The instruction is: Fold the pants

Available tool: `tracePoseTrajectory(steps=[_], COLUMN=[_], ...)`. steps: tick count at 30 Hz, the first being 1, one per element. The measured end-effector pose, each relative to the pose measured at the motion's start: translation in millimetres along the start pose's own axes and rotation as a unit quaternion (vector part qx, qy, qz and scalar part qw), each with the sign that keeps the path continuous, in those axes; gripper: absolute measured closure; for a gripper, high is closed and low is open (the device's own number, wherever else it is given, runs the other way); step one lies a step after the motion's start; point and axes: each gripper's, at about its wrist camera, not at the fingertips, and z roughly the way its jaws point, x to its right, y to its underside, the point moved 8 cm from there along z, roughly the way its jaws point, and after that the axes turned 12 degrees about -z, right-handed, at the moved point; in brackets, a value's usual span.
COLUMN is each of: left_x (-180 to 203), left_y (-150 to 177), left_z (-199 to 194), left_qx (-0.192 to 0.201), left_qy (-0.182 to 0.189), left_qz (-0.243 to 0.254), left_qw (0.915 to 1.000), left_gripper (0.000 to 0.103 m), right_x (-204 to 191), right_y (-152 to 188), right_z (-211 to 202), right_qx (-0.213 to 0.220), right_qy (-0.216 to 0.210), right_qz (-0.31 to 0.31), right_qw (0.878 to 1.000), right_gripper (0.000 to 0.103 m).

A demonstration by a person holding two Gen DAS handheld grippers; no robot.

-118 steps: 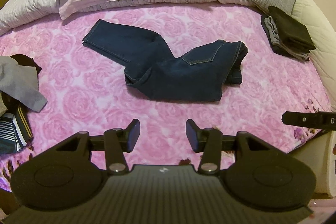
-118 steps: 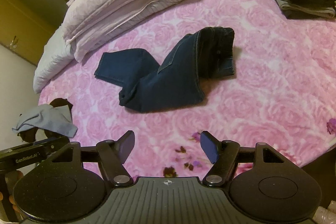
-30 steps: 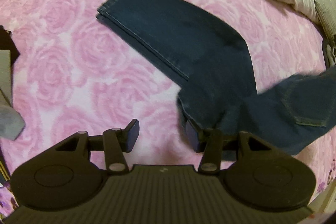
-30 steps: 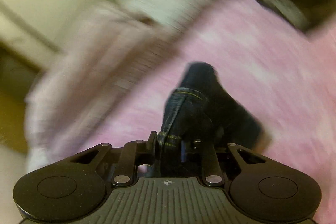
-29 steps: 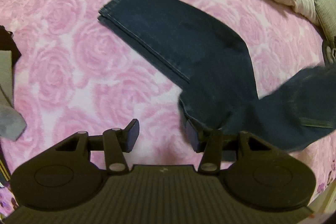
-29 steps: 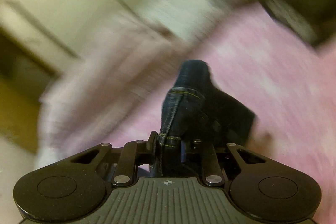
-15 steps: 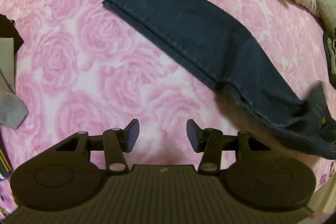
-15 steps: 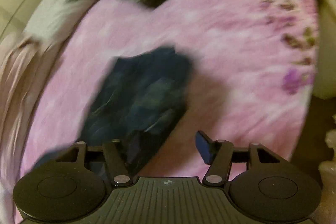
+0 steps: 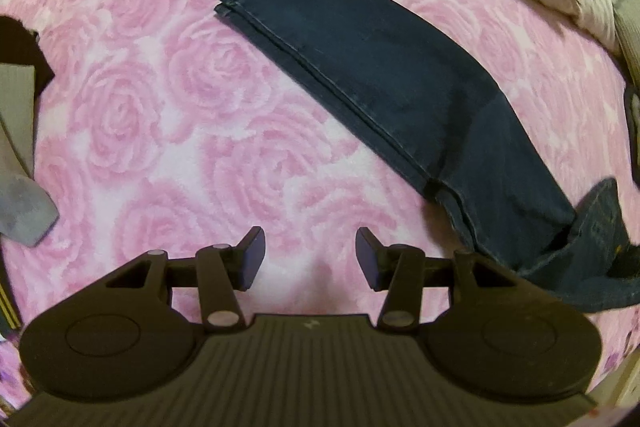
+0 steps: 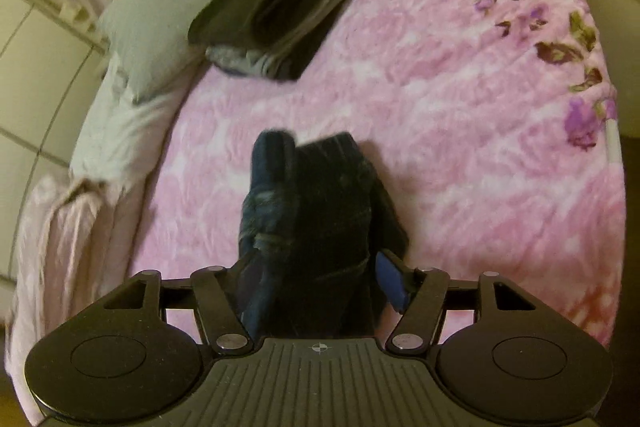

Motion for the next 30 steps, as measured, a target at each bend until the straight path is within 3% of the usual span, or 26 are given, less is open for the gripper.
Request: tracePoseTrajectory(steps=[4, 7, 10, 14, 16, 21, 27, 28, 29, 30], left_x=[-8.9, -12.4, -15.5, -15.0, -15.4, -20.8, -25.2, -26.7, -27.7, -28.4], left_y=[-9.8, -17.8, -25.7, -25.9, -24.5, -14.8, -12.5, -13.8, -15.0, -16.5], left_z=[8.4, 13.7, 20.8, 22.4, 22.7, 27.2, 26.7, 27.1, 27.4, 27.4], left_qx=[0.002, 0.008, 0.009, 0.009, 0.009, 0.002, 0.007, 0.007, 0.006, 0.007], left_qy=[0.001, 0.007, -0.001, -0.003, -0.004, -0.011, -0.009, -0.009, -0.01, -0.009], left_qz=[-0.031, -0.049, -0.059, -0.059, -0.053, -0.062, -0.063, -0.064, -0.066, -0.066], left_qw=[0.9995, 0.9987, 0.9982, 0.9982, 0.9986, 0.998, 0.9979, 0.9979, 0.9978, 0.9977], left_gripper=[0.059, 0.058, 0.059, 0.059, 0.059, 0.059, 0.059, 0.059, 0.059, 0.059], right_x=[-16.0, -45.9, -84.6, -117.9, -136.5, -177.3, -171.0, -163.7, -154.4, -144.6], right_y=[-18.0, -22.3, -20.1, -19.1, -17.4, -0.4, 21.3, 25.7, 30.0, 33.1], right_z=[-4.1, 1.3, 16.5, 52.7, 67.2, 122.0, 199.7, 208.8, 212.5, 211.5], right_qx=[0.046, 0.041, 0.03, -0.002, -0.013, -0.09, -0.154, -0.166, -0.179, -0.192], right_qy=[-0.008, -0.007, 0.019, 0.066, 0.066, 0.079, 0.134, 0.141, 0.14, 0.135], right_qz=[0.019, -0.068, -0.169, -0.229, -0.254, -0.316, -0.331, -0.329, -0.325, -0.311], right_qw=[0.999, 0.997, 0.985, 0.971, 0.965, 0.941, 0.921, 0.919, 0.918, 0.921], right_gripper=[0.043, 0.037, 0.034, 0.033, 0.033, 0.033, 0.034, 0.046, 0.088, 0.103])
